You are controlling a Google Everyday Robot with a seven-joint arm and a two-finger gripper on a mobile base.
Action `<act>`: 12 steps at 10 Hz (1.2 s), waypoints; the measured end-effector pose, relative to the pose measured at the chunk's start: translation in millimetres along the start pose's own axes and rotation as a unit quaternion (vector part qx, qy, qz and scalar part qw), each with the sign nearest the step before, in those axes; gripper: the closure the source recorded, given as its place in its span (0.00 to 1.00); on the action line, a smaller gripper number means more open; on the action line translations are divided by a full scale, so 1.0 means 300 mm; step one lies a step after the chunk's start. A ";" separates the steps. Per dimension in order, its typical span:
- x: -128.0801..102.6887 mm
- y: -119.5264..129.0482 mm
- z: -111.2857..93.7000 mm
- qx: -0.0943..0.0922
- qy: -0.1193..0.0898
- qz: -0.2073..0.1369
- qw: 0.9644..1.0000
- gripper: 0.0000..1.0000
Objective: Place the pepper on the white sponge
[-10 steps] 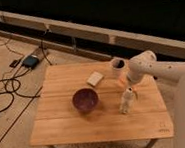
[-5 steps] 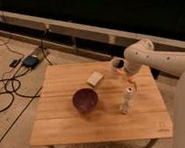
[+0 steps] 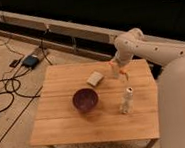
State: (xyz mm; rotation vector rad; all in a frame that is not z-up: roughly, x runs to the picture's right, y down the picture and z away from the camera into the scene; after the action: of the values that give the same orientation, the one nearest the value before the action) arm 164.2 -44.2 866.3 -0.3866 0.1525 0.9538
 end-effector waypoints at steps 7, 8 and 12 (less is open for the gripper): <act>-0.101 0.128 0.094 -0.032 -0.006 -0.017 0.999 1.00; -0.110 0.156 0.119 -0.036 -0.003 -0.022 0.999 1.00; -0.157 0.273 0.233 -0.049 0.012 -0.052 0.997 1.00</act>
State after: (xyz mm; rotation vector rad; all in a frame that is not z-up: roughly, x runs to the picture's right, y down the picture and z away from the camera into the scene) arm 67.3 -10.9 923.6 -0.4919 0.1076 0.8560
